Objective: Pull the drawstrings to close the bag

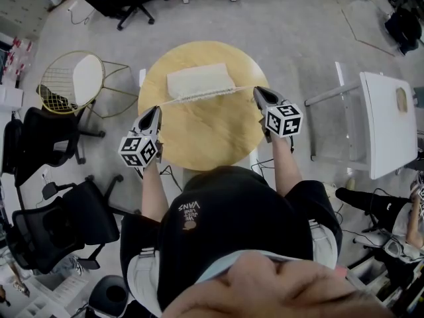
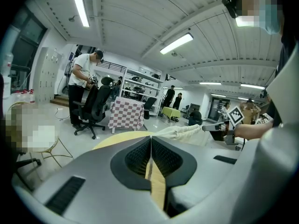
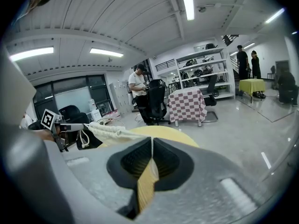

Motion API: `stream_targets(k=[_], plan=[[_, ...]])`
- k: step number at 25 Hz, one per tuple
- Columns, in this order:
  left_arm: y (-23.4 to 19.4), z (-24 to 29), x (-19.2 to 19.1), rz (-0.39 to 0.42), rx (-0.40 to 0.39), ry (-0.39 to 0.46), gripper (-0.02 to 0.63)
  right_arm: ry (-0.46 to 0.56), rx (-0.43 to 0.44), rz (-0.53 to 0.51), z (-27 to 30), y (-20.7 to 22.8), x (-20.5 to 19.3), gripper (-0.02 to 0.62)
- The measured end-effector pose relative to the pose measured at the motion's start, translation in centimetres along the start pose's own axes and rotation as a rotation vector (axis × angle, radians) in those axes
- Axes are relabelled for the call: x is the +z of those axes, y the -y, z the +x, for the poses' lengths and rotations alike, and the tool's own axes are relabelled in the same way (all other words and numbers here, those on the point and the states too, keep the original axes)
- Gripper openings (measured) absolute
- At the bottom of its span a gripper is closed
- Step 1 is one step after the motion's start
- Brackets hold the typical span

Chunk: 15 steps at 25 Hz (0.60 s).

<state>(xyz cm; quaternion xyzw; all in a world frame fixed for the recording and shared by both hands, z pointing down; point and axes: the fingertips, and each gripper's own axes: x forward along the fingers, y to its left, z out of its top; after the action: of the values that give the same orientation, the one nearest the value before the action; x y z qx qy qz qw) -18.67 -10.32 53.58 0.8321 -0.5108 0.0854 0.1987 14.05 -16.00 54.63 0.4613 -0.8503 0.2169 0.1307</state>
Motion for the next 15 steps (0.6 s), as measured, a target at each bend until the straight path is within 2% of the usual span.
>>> stream_targets(k=[15], plan=[[-0.9, -0.2, -0.4, -0.007, 0.039, -0.011, 0.014, -0.005, -0.059, 0.025, -0.3, 1.6, -1.1, 0.005]])
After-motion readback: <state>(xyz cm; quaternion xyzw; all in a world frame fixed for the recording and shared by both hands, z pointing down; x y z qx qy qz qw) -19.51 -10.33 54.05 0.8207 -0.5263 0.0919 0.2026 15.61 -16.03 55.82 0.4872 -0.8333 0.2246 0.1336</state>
